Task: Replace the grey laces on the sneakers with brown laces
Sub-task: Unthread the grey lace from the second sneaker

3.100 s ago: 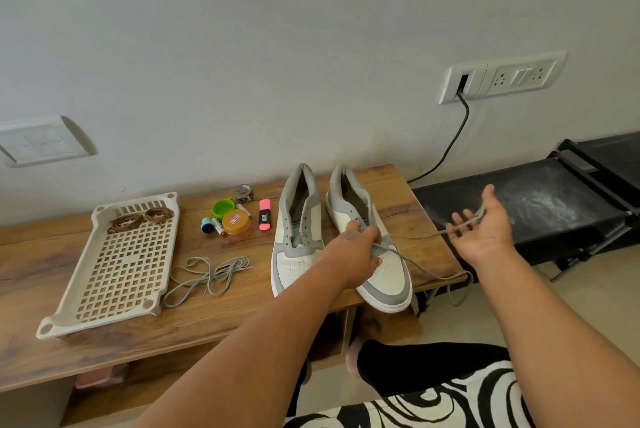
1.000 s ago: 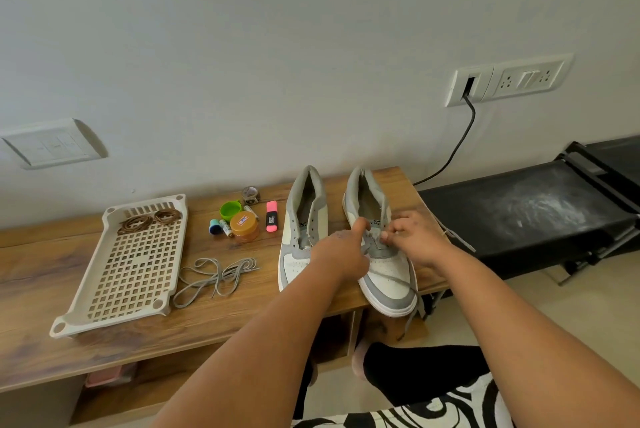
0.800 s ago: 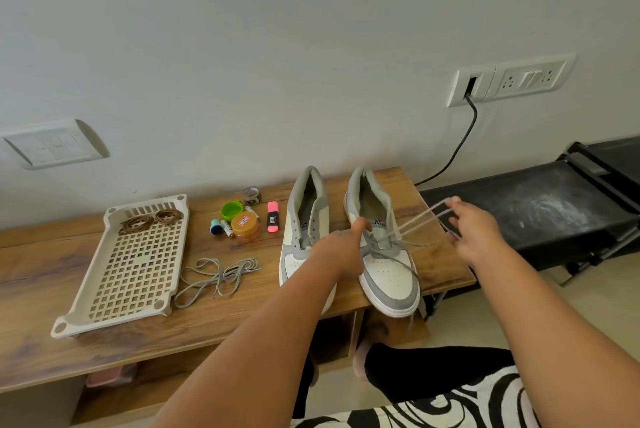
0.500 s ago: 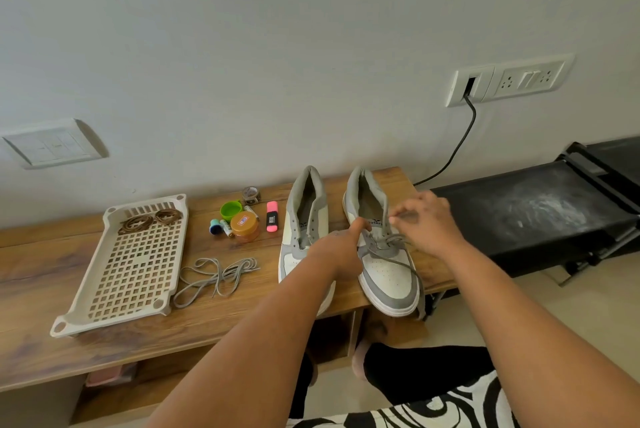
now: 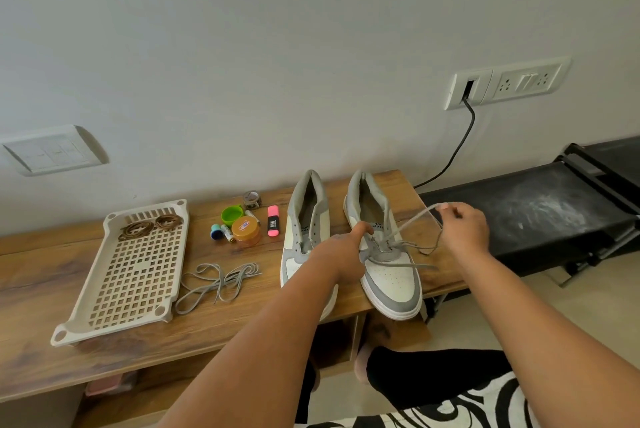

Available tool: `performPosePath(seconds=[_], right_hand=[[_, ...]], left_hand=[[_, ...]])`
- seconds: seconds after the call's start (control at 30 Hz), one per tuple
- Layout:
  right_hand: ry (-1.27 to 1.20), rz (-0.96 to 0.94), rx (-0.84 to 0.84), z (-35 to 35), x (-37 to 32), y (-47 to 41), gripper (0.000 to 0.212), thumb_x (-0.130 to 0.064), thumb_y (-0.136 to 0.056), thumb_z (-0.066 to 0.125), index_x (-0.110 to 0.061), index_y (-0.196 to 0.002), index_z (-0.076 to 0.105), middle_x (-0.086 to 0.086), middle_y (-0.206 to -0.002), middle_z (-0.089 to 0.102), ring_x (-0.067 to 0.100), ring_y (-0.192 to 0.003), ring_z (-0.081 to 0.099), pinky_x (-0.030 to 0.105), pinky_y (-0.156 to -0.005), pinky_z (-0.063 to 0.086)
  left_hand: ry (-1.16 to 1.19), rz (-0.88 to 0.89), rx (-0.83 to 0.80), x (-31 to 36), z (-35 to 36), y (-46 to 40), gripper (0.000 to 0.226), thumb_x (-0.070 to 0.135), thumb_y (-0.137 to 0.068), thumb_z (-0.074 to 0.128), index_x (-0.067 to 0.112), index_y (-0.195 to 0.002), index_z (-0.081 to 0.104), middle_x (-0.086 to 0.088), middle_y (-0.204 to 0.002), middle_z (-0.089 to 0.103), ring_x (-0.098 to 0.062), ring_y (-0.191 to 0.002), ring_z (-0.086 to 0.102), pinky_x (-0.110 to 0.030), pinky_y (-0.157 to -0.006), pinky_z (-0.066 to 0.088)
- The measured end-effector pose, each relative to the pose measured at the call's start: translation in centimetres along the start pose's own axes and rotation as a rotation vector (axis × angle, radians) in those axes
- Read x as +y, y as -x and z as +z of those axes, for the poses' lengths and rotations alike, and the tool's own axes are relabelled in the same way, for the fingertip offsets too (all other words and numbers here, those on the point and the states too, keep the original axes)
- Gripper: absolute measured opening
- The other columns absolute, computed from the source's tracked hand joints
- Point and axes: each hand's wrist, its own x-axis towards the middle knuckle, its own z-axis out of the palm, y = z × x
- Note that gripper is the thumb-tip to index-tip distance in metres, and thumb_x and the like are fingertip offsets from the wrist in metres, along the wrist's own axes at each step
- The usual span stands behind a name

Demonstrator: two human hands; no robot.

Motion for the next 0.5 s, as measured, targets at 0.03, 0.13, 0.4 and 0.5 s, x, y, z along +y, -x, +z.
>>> performPosePath(seconds=[0.03,0.13,0.4,0.5], right_hand=[[0.156,-0.091,-0.024,0.2,0.2,0.0,0.021,-0.033,-0.097,0.057,-0.025,-0.116,0.061,0.009,-0.132,0.045,0.032,-0.124,0.041,0.045,-0.095,0.042],[0.269,-0.307,-0.239,1.2,-0.7,0.9,0.028,-0.032,-0.091,0.065,-0.036,-0.119,0.061,0.005,-0.143,0.035,0.032,-0.134,0.025,0.05,-0.106,0.033],[0.633,-0.453,-0.555,3.3,-0.3,1.9,0.018,-0.045,-0.093,0.058,-0.037,-0.106,0.069,-0.006,-0.152,0.031,0.027,-0.141,0.02,0.048,-0.113,0.022],[0.213,-0.215,-0.475,2.4,-0.2,0.8,0.021,-0.037,-0.096,0.057,-0.025,-0.109,0.069,-0.002,-0.14,0.046,0.024,-0.132,0.04,0.04,-0.106,0.035]], left_hand=[[-0.004,-0.004,-0.005,0.0,0.0,0.0,0.061,0.025,-0.093,0.059,0.04,-0.139,0.02,-0.003,-0.098,0.062,-0.018,-0.083,0.06,-0.035,-0.074,0.054],[-0.003,-0.008,-0.007,0.0,-0.2,0.0,0.059,0.027,-0.093,0.058,0.041,-0.135,0.02,-0.004,-0.098,0.063,-0.019,-0.083,0.06,-0.04,-0.078,0.055],[0.003,-0.001,-0.011,0.1,-0.3,0.2,0.054,0.029,-0.095,0.055,0.038,-0.137,0.021,0.0,-0.091,0.06,-0.019,-0.084,0.056,-0.044,-0.082,0.055],[0.01,-0.003,-0.009,0.0,-0.3,0.1,0.054,0.03,-0.096,0.055,0.038,-0.138,0.021,0.0,-0.093,0.06,-0.019,-0.084,0.057,-0.041,-0.082,0.055]])
